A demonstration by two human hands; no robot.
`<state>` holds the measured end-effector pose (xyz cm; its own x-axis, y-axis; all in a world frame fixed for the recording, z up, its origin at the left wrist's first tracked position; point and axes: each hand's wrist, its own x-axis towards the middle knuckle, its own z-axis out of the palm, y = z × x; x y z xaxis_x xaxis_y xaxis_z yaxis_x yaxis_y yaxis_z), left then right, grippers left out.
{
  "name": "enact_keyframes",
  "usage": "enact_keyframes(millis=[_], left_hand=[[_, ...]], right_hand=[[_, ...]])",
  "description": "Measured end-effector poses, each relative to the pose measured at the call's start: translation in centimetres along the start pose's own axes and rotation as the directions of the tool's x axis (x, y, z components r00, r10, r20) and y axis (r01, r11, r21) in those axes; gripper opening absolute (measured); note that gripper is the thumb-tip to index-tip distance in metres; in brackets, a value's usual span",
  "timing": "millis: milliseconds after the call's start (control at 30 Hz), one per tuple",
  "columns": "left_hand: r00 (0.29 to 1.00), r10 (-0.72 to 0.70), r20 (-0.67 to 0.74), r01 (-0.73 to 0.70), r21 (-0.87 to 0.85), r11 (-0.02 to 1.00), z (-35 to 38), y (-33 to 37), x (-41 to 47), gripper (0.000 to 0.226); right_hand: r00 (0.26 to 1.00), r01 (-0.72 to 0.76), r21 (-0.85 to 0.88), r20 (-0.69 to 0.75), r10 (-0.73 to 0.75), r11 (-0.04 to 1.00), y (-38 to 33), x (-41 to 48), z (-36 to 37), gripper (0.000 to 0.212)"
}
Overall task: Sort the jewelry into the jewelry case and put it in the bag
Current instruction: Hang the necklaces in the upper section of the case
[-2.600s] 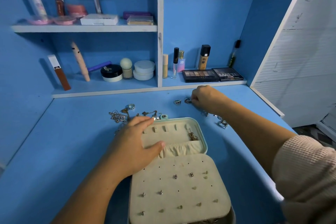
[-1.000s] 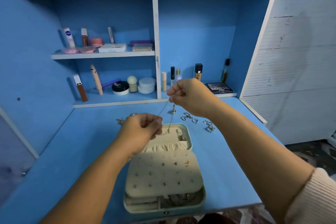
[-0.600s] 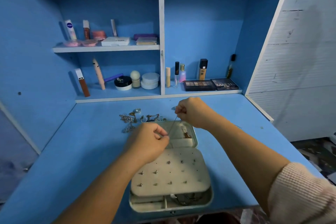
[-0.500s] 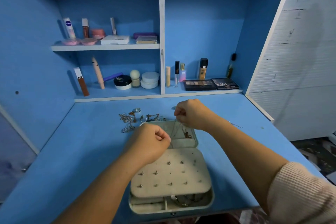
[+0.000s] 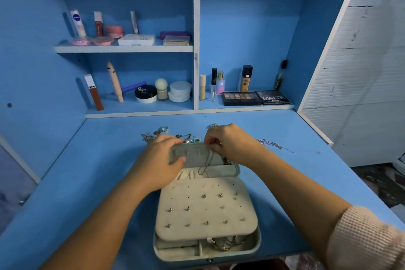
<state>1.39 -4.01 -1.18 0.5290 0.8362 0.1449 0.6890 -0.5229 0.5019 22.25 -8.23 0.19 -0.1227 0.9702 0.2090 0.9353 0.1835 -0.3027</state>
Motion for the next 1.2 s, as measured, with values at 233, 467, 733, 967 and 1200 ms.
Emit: enact_keyframes(millis=[233,467,733,967,1200], left_hand=[[0.999,0.014,-0.038,-0.017,-0.080,0.997,1.1,-1.3,0.2,0.042],[0.993,-0.010,-0.114,-0.010,-0.169,0.986,2.0,-2.0,0.1,0.034],[0.989,-0.008,-0.144,-0.017,-0.168,0.986,2.1,-2.2,0.2,0.033],[0.987,-0.004,-0.160,-0.022,-0.162,0.987,2.3,-2.2,0.3,0.034],[0.988,0.000,-0.154,-0.027,-0.171,0.985,2.2,-2.2,0.2,0.033]], right_hand=[[0.999,-0.040,-0.203,0.021,0.045,0.978,0.3,-0.1,0.7,0.010],[0.991,-0.048,-0.350,0.103,0.089,0.936,-0.4,-0.6,0.1,0.014],[0.984,0.034,-0.319,0.177,0.025,0.947,-2.0,-2.3,-1.5,0.020],[0.947,0.057,-0.346,0.314,0.059,0.936,-1.9,-1.1,-1.5,0.016],[0.844,0.024,-0.346,0.509,0.166,0.938,-2.5,-0.3,-2.6,0.026]])
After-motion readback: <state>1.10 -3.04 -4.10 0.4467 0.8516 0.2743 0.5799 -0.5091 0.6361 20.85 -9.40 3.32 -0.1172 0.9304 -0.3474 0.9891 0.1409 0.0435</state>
